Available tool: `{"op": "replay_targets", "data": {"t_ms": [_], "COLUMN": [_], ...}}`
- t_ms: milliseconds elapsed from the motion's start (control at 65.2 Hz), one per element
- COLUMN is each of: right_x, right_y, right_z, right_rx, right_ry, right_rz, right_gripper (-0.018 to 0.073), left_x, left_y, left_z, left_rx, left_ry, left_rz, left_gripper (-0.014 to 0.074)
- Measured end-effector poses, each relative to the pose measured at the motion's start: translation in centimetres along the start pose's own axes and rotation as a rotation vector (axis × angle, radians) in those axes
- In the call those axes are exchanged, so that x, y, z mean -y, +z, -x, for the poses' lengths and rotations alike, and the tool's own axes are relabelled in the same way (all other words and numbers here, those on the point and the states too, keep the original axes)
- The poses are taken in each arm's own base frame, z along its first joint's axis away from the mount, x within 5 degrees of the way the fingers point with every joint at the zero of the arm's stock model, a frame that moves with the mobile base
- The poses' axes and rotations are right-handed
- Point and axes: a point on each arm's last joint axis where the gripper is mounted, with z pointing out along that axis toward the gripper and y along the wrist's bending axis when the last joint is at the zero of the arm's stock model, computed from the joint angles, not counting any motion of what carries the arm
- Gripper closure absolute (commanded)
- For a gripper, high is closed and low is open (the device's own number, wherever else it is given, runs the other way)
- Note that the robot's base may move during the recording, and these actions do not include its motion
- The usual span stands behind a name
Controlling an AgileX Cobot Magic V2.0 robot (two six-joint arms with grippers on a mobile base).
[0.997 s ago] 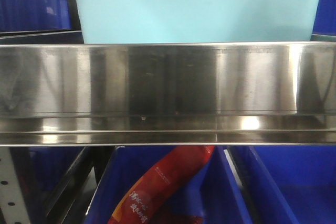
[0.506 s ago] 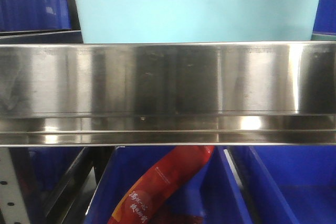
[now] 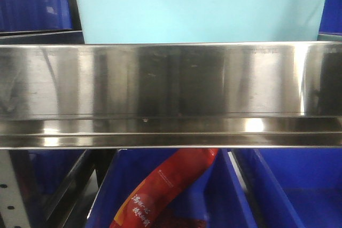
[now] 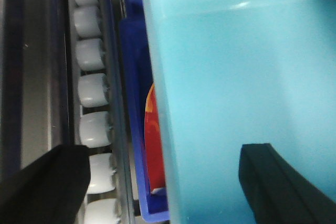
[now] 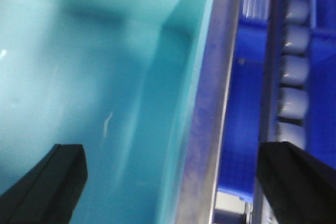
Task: Fetch blue bin and place on conveyor start
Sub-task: 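Clamp the teal bin's side walls with both grippers, then lift the teal bin off the shelf and pull it toward the robot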
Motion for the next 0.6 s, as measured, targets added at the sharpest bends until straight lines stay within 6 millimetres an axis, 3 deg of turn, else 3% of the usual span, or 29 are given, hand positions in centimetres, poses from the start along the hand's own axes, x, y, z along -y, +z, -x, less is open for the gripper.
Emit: {"op": "replay_targets", "data": {"t_ms": [92,169,276,445,491,598], "right_x": [0.1,0.2,0.3,0.3,0.3,0.3], "right_y": [1.4,2.1,2.8,2.9,2.9,2.8], "right_z": [0.0,0.0,0.0,0.0,-0.1,0.0], "right_rx": [-0.030,-0.044,-0.059,-0.062,-0.066,-0.065], "right_ry": [0.003,0.005,0.007,0.007,0.015,0.020], "right_rz": [0.000,-0.001,-0.001,-0.001,-0.001,-0.001], "right_gripper": [0.0004,0.0059,0.0258,0.0659,0.0729,0.0712], "left_x": [0.2,0.2,0.2,0.2,0.3,0.3], "left_y": [1.0,1.4,1.5,1.5,1.5,1.4], "left_z": [-0.1,-0.1,-0.1,-0.1,-0.1,-0.1], "left_rx": [-0.020,-0.028,-0.030,-0.030,-0.032,-0.033], "left_ry": [0.003,0.004,0.004,0.004,-0.003,-0.011], "left_rz": [0.004,0.006,0.006,0.006,-0.001,-0.003], "left_gripper": [0.0125,0.0162,0.0344,0.0709,0.0707,0.0707]}}
